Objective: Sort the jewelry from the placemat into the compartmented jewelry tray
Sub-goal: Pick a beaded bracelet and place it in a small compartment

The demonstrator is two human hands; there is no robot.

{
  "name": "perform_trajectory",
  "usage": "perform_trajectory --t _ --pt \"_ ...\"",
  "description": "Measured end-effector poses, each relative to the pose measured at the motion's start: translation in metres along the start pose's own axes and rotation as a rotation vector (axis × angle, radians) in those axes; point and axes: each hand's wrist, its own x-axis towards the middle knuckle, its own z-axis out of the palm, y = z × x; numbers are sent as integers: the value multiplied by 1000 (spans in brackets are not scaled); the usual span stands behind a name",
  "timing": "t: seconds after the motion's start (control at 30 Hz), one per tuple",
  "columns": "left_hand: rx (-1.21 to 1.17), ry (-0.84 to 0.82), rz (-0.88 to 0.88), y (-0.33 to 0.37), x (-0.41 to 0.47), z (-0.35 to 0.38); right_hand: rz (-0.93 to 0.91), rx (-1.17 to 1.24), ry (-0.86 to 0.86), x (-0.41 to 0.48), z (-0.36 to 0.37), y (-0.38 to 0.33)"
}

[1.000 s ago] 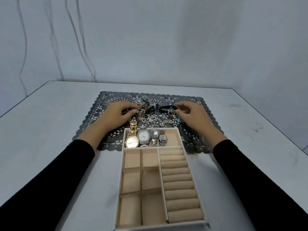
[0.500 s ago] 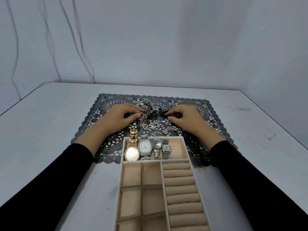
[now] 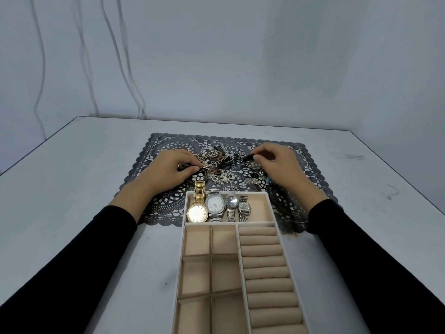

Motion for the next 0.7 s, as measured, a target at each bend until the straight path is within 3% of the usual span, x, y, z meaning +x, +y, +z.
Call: perform_trajectory --t 0.4,0.7 --pt "149 -113 -31 12 4 -5 115 276 113 -2 -12 -22" --pt "42 47 -17 25 0 -13 99 347 102 -13 -19 -39"
